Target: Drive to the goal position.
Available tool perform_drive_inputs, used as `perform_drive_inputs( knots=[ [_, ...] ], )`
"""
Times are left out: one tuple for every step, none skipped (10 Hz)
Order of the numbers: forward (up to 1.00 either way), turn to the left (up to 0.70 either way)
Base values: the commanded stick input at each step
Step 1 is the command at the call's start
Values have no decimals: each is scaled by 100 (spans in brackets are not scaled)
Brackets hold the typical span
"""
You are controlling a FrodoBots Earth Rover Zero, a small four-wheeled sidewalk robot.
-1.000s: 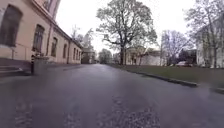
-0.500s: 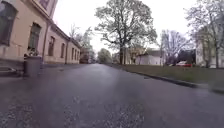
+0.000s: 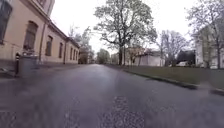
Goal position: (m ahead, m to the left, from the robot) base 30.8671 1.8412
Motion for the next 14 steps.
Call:
perform_drive_inputs(
  knots=[
    [100, 0],
    [100, 0],
    [100, 0],
    [100, 0],
    [100, 0],
    [100, 0],
    [100, 0],
    [100, 0],
    [100, 0],
    [100, 0],
    [100, 0],
    [100, 0],
    [100, 0],
    [100, 0]
  ],
)
